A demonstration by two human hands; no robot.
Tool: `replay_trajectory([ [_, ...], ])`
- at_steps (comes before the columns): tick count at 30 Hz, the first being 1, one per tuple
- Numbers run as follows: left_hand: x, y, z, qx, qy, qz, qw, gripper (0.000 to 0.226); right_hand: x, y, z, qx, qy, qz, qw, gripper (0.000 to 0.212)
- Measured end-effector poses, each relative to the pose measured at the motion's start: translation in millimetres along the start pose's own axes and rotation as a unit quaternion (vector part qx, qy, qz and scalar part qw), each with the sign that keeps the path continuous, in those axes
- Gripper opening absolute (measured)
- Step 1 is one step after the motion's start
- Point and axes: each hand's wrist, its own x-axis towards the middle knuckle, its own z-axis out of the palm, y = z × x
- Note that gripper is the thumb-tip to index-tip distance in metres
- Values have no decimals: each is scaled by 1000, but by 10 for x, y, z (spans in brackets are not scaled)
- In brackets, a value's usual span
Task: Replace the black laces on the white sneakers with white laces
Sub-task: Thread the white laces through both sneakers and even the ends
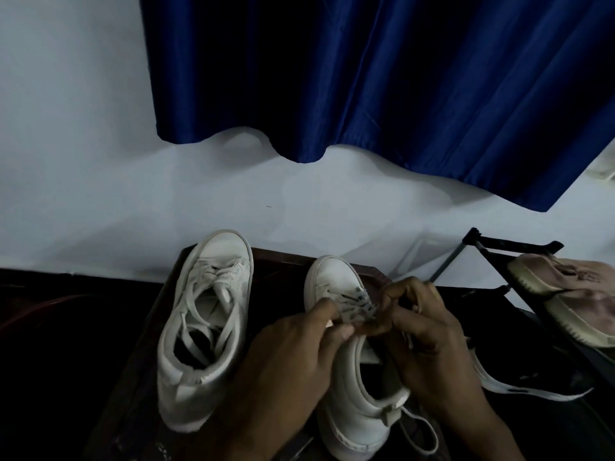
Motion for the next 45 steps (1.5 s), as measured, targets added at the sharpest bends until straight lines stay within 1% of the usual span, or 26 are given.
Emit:
replay_trajectory([
  [1,32,15,-36,-32,-3,-26,999,27,-3,12,-3,2,-1,3,1000,14],
  [2,64,43,-78,-120,-1,-76,990,24,-9,23,-8,2,2,8,1000,16],
  [3,101,90,-135,-251,18,-146,957,27,-18,33,-15,4,6,14,1000,18],
  [4,140,126,-202,-388,62,-213,895,37,-24,38,-25,7,10,18,1000,17],
  [5,180,155,-318,-520,115,-267,803,45,-30,41,-37,9,12,20,1000,13],
  [6,214,163,-436,-612,161,-271,726,49,-31,39,-48,12,12,22,1000,9],
  [7,244,179,-533,-659,193,-254,681,48,-24,29,-50,16,10,27,999,6],
  [9,279,216,-647,-700,212,-212,649,40,-19,4,-26,21,2,33,999,4],
  [10,279,221,-630,-696,216,-204,654,35,-20,-9,-5,19,0,34,999,6],
  [13,195,154,-292,-534,214,-197,794,17,-14,-15,9,8,-2,37,999,18],
  [15,158,148,-113,-510,192,-169,821,16,17,-41,-15,13,-4,41,999,28],
  [17,129,153,-53,-514,184,-148,825,32,22,-41,-47,123,-14,95,988,51],
  [18,117,135,-31,-512,180,-149,827,35,3,-9,-79,213,-22,139,967,60],
  [20,91,107,14,-483,164,-165,844,37,-68,84,-172,316,-41,204,926,61],
  [22,70,88,87,-465,142,-189,853,37,-179,201,-260,315,-65,254,912,51],
  [24,52,103,144,-487,117,-230,834,33,-261,266,-284,287,-102,300,904,41],
  [25,46,112,173,-499,93,-245,826,33,-287,285,-263,268,-130,302,906,39],
  [27,24,127,210,-488,46,-248,835,36,-312,271,-210,225,-168,285,917,37],
  [31,-22,119,241,-455,2,-218,863,35,-333,299,-140,191,-115,293,929,20],
  [33,-46,136,249,-463,-5,-189,866,27,-328,254,-133,171,-103,311,929,19],
  [37,-99,119,299,-384,5,-137,913,48,-255,79,-185,204,-89,351,909,22],
  [39,-134,132,299,-351,18,-144,925,44,-254,91,-207,168,-74,375,909,26],
  [41,-161,135,256,-372,27,-183,910,43,-262,106,-234,171,-30,420,891,29],
  [43,-165,108,157,-387,36,-254,886,36,-244,119,-246,244,12,469,848,30],
  [44,-159,100,92,-394,42,-278,875,31,-239,109,-275,251,21,483,839,31],
  [45,-140,96,28,-402,52,-293,866,30,-243,144,-285,236,22,479,845,34],
])
